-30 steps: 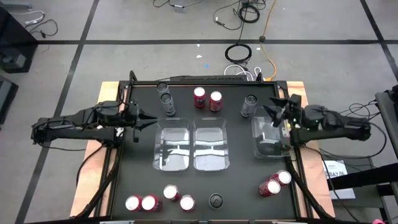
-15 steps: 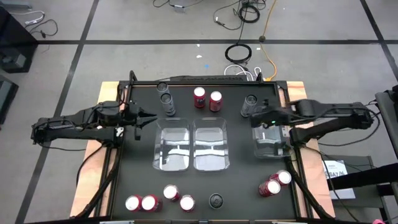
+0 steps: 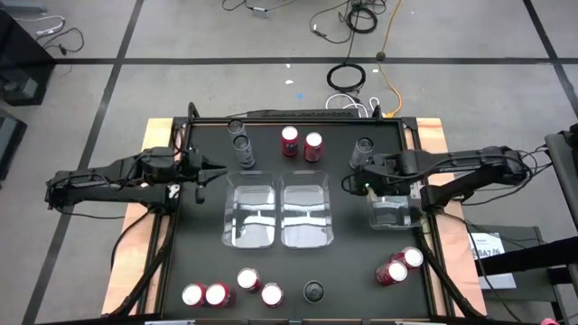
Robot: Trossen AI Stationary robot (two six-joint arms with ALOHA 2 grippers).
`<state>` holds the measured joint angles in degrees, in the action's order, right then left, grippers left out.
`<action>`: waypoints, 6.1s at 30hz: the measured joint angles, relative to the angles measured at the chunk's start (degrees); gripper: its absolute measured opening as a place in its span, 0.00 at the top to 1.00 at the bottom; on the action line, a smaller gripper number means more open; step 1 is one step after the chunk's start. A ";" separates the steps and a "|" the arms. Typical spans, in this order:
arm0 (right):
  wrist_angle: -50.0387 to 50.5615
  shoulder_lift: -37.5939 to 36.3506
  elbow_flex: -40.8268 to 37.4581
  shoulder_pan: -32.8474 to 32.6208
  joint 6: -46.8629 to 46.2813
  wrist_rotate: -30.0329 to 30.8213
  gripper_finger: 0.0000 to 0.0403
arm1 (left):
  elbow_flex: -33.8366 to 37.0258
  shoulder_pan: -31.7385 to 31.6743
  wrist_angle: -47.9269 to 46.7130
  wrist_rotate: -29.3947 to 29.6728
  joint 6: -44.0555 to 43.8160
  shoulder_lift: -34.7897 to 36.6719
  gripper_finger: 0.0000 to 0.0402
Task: Sort soda cans
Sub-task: Move the transparent bins to the center of the table, then put the top right white soda can into the center transparent bin
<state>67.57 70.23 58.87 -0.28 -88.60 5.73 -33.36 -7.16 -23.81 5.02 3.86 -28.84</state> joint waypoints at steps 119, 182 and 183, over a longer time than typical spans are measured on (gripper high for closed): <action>-5.33 4.18 15.30 -6.95 26.23 9.36 0.80 | 0.00 0.00 -7.13 0.61 -0.46 0.00 0.80; -19.80 4.35 15.28 -5.68 32.29 21.70 0.80 | 0.04 0.04 -2.86 -1.52 -14.46 -0.06 0.80; -19.82 4.35 15.28 -5.66 32.29 21.81 0.80 | 0.04 0.02 -2.22 -1.53 -15.70 -0.09 0.80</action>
<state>47.75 74.59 74.15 -5.94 -56.31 27.55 -33.32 -7.14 -26.03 3.49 -11.84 -28.93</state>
